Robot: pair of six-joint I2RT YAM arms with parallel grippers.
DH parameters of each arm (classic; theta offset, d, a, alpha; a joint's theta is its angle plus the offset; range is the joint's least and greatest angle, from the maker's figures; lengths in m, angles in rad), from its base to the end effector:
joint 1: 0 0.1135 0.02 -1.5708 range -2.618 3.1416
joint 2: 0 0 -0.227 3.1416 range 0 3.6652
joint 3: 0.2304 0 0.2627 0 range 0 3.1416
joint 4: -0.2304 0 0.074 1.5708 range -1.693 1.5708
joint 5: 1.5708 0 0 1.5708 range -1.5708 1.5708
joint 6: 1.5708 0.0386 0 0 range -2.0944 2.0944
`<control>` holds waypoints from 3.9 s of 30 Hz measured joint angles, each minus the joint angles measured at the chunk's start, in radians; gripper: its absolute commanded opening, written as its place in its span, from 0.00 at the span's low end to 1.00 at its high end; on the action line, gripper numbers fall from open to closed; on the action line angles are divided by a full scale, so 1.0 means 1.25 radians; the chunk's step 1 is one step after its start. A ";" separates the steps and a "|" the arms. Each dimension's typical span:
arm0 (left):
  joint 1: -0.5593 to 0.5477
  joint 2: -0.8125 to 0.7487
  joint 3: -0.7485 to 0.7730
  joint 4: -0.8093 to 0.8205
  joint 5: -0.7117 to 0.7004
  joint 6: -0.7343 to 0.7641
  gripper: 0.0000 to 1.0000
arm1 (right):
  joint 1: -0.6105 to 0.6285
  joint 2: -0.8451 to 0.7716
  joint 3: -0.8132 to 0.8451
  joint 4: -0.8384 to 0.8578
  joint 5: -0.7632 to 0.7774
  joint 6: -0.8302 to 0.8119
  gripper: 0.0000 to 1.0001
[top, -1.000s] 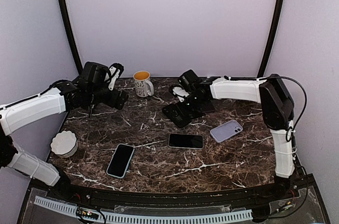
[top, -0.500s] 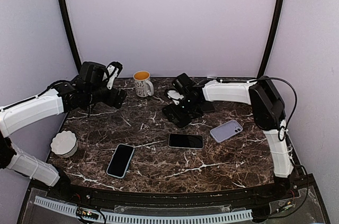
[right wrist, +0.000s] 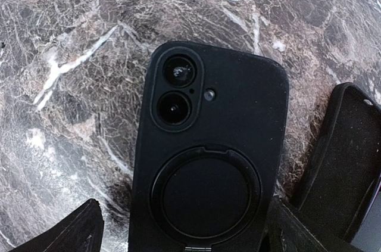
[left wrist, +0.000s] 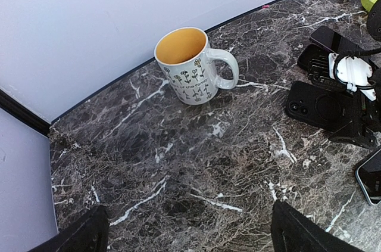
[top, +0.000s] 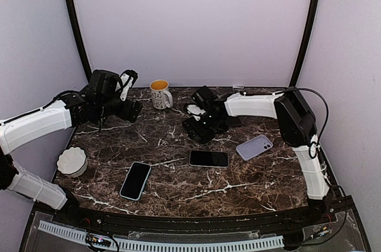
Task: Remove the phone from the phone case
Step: Pick up the phone with the phone case at the center of the board, then pass from the right arm to the left
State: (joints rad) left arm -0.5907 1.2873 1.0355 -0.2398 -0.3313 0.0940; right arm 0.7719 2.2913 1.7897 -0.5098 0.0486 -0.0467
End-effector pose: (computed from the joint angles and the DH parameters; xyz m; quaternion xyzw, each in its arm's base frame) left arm 0.2699 -0.1659 0.2737 0.2043 0.8255 0.0126 0.5260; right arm 0.3471 0.3353 0.1183 -0.3762 0.8842 0.0761 0.2663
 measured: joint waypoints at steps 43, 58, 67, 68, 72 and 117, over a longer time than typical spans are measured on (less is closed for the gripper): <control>0.000 0.004 -0.003 0.001 0.009 -0.001 0.97 | -0.026 -0.040 -0.134 0.149 -0.052 0.016 0.50; 0.000 0.023 0.008 -0.021 0.186 -0.078 0.94 | 0.013 -0.262 -0.399 0.299 -0.125 0.020 0.44; 0.000 0.036 0.024 -0.025 0.356 -0.129 0.86 | 0.017 -0.394 -0.493 0.431 -0.170 0.033 0.44; 0.000 0.036 0.024 -0.021 0.379 -0.133 0.86 | 0.017 -0.409 -0.505 0.436 -0.182 0.040 0.44; 0.000 0.035 0.024 -0.006 0.471 -0.145 0.82 | 0.018 -0.469 -0.551 0.461 -0.229 0.063 0.43; -0.005 0.155 0.018 0.271 0.866 -0.659 0.00 | 0.144 -0.633 -0.675 0.582 -0.099 -0.111 0.81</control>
State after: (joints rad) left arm -0.5964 1.4811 1.0580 0.0986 0.7509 -0.7303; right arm 0.9516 1.5005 0.9455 0.2180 -0.0750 -0.1860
